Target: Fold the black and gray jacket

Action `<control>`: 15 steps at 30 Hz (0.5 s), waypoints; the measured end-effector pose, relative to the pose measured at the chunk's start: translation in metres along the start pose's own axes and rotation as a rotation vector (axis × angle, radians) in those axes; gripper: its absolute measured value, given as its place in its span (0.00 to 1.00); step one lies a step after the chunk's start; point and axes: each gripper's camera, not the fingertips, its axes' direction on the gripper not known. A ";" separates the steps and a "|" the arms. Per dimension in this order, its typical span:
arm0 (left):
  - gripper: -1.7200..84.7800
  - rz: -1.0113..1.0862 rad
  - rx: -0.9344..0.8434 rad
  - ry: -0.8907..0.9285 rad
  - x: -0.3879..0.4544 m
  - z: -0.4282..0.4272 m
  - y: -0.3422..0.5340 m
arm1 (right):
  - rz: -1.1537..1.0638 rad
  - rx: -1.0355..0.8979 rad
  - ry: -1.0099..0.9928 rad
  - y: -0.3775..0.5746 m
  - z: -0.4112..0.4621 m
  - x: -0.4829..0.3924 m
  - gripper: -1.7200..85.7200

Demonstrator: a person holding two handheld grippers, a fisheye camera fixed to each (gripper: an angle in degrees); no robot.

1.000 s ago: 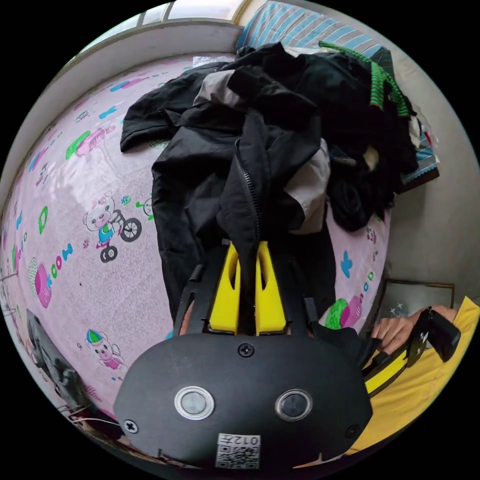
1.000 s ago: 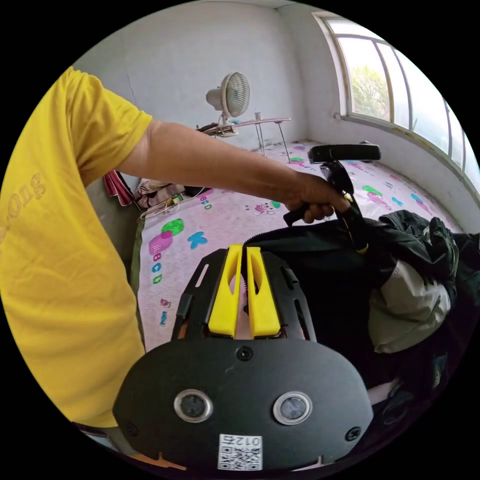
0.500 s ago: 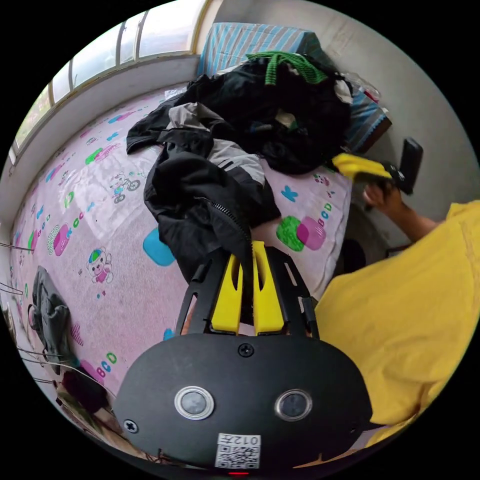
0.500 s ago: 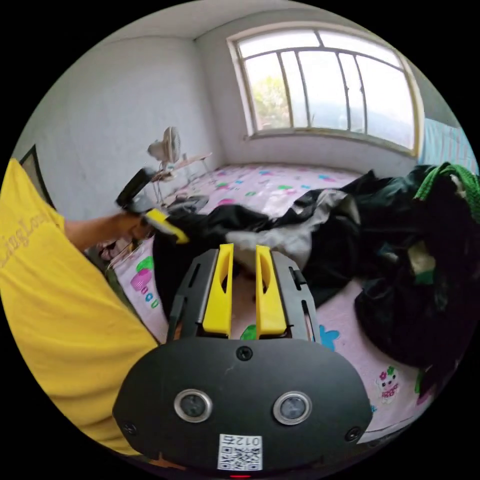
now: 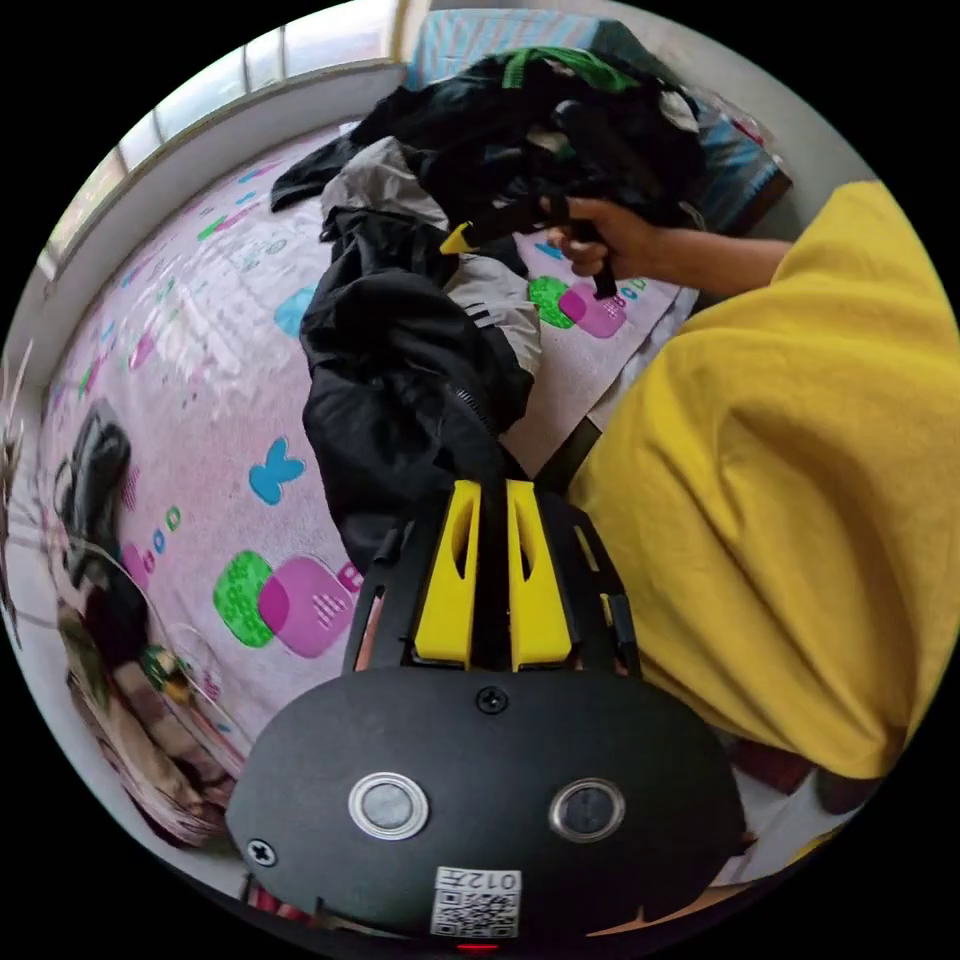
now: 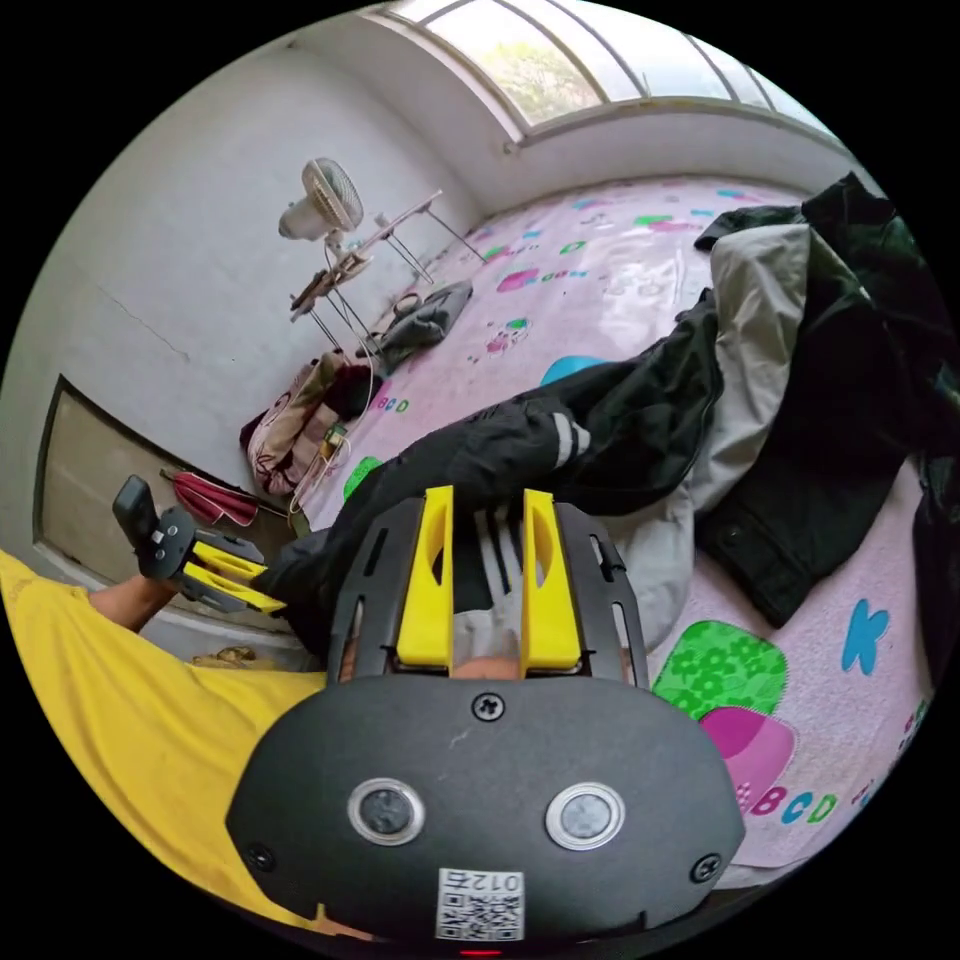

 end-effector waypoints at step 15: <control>0.03 -0.099 0.219 -0.153 -0.075 -0.038 -0.047 | 0.207 -0.150 0.033 -0.001 0.080 0.011 0.08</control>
